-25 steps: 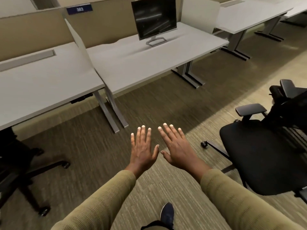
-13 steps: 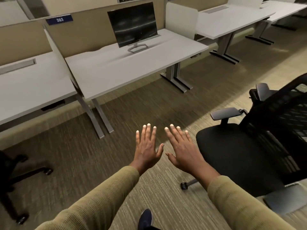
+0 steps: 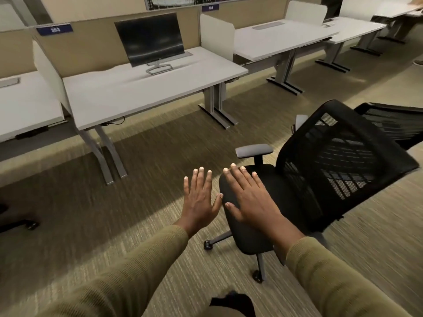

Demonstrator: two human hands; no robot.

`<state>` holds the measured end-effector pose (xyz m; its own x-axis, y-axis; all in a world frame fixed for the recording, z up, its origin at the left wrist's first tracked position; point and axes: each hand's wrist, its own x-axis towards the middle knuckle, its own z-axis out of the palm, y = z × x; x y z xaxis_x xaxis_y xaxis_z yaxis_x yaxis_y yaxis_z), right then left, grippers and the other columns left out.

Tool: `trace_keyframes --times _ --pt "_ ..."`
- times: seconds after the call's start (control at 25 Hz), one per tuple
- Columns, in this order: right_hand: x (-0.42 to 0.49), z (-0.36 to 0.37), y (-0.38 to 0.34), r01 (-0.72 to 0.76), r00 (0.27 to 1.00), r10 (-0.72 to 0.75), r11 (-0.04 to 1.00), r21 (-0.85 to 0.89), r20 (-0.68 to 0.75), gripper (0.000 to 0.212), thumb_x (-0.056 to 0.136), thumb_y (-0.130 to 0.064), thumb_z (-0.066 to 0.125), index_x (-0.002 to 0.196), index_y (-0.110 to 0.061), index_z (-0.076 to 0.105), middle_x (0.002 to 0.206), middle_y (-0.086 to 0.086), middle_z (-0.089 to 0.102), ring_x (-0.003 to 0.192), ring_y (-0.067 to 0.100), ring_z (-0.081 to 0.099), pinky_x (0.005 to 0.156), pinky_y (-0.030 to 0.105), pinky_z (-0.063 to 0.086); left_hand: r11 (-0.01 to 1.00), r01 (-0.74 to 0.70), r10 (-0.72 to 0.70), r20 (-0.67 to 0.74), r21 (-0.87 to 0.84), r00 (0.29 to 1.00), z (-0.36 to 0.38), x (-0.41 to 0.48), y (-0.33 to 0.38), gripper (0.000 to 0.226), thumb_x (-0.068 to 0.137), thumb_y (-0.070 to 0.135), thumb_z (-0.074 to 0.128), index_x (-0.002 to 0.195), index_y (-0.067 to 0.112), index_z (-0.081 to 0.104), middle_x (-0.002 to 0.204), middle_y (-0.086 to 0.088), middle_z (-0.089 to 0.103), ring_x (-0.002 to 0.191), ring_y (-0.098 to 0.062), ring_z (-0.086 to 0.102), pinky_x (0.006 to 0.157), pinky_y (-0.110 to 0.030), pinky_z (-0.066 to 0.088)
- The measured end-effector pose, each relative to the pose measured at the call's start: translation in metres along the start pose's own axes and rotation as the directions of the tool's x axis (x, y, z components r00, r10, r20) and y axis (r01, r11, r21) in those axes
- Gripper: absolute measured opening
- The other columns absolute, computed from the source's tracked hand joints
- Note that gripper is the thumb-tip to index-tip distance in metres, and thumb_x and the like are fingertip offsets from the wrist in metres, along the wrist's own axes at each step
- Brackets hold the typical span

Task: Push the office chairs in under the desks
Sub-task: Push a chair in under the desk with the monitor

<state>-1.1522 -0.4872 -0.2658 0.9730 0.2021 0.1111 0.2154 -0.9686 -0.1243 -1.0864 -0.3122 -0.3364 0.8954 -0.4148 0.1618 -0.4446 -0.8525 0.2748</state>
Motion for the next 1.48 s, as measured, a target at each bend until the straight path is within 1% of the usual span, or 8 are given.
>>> trace_keyframes --times 0.2,0.56,0.76,0.92,1.08,1.16,1.36,1.48 --pt "-0.042 -0.009 0.073 -0.035 0.999 0.035 0.999 0.010 0.002 0.090 0.095 -0.053 0.049 0.159 -0.026 -0.009 0.169 0.005 -0.003 0.155 0.025 0.002 0.122 0.044 0.000 0.999 -0.001 0.001 0.025 -0.036 1.000 0.034 0.021 0.073 0.083 0.097 0.061 0.026 0.162 0.012 0.013 0.171 -0.015 0.004 0.158 -0.029 -0.006 0.126 -0.054 -0.006" --pt "-0.056 -0.051 0.263 0.053 0.997 -0.049 0.996 -0.067 0.062 0.093 0.096 -0.056 0.050 0.154 -0.033 -0.019 0.168 0.002 -0.010 0.154 0.020 -0.005 0.124 0.043 -0.001 0.991 0.062 -0.059 0.034 -0.117 0.998 0.115 0.106 0.228 0.081 0.099 0.057 0.038 0.162 0.015 0.010 0.171 -0.015 0.004 0.158 -0.028 -0.007 0.126 -0.054 -0.005" --pt "-0.031 -0.083 0.373 0.165 0.982 -0.155 0.981 -0.097 0.105 0.093 0.095 -0.056 0.052 0.159 -0.029 -0.010 0.169 0.002 -0.003 0.155 0.021 0.003 0.125 0.043 0.007 0.979 0.108 -0.104 0.033 -0.171 0.994 0.140 0.162 0.303 0.082 0.097 0.063 0.027 0.162 0.017 0.009 0.171 -0.013 0.003 0.158 -0.025 -0.008 0.126 -0.051 -0.007" --pt "-0.025 -0.100 0.443 0.152 0.985 -0.145 0.986 -0.075 0.092 0.092 0.094 -0.056 0.054 0.160 -0.025 -0.002 0.169 0.005 0.008 0.154 0.023 0.013 0.125 0.043 0.015 0.980 0.064 -0.064 0.006 -0.191 0.998 0.141 0.195 0.360 0.082 0.097 0.064 0.025 0.162 0.015 0.014 0.170 -0.013 0.010 0.158 -0.025 -0.002 0.127 -0.050 -0.001" --pt "-0.020 -0.103 0.490 0.186 0.976 -0.181 0.982 -0.029 0.121 0.087 0.096 -0.054 0.052 0.160 -0.023 0.003 0.168 0.004 0.011 0.154 0.023 0.015 0.125 0.044 0.016 0.972 0.032 -0.039 -0.025 -0.232 0.999 0.140 0.226 0.424 0.075 0.101 0.051 0.041 0.161 0.012 0.019 0.170 -0.013 0.012 0.158 -0.025 -0.001 0.128 -0.050 0.002" --pt "-0.023 -0.104 0.518 0.220 0.967 -0.221 0.975 0.025 0.127 0.081 0.098 -0.053 0.048 0.160 -0.024 0.005 0.168 0.003 0.012 0.154 0.022 0.014 0.125 0.044 0.015 0.959 0.063 -0.072 -0.021 -0.275 0.997 0.145 0.237 0.463 0.075 0.101 0.046 0.047 0.161 0.012 0.019 0.170 -0.012 0.014 0.158 -0.025 0.001 0.127 -0.051 0.005" --pt "-0.037 -0.111 0.585 0.269 0.953 -0.283 0.955 0.123 0.111 0.076 0.099 -0.061 0.035 0.160 -0.023 0.013 0.167 0.003 0.019 0.153 0.020 0.016 0.125 0.044 0.017 0.908 0.182 -0.159 0.089 -0.377 0.983 0.168 0.259 0.547 0.087 0.093 0.061 0.055 0.160 0.019 0.020 0.164 -0.010 0.029 0.154 -0.027 0.020 0.123 -0.057 0.021" --pt "-0.038 -0.108 0.620 0.267 0.951 -0.283 0.955 0.127 0.128 0.075 0.100 -0.059 0.038 0.160 -0.021 0.015 0.167 0.004 0.020 0.153 0.021 0.016 0.125 0.043 0.017 0.795 0.405 -0.328 0.241 -0.452 0.913 0.180 0.274 0.581 0.113 0.080 0.065 0.070 0.162 0.024 0.004 0.168 -0.008 0.017 0.155 -0.028 0.015 0.123 -0.058 0.021"
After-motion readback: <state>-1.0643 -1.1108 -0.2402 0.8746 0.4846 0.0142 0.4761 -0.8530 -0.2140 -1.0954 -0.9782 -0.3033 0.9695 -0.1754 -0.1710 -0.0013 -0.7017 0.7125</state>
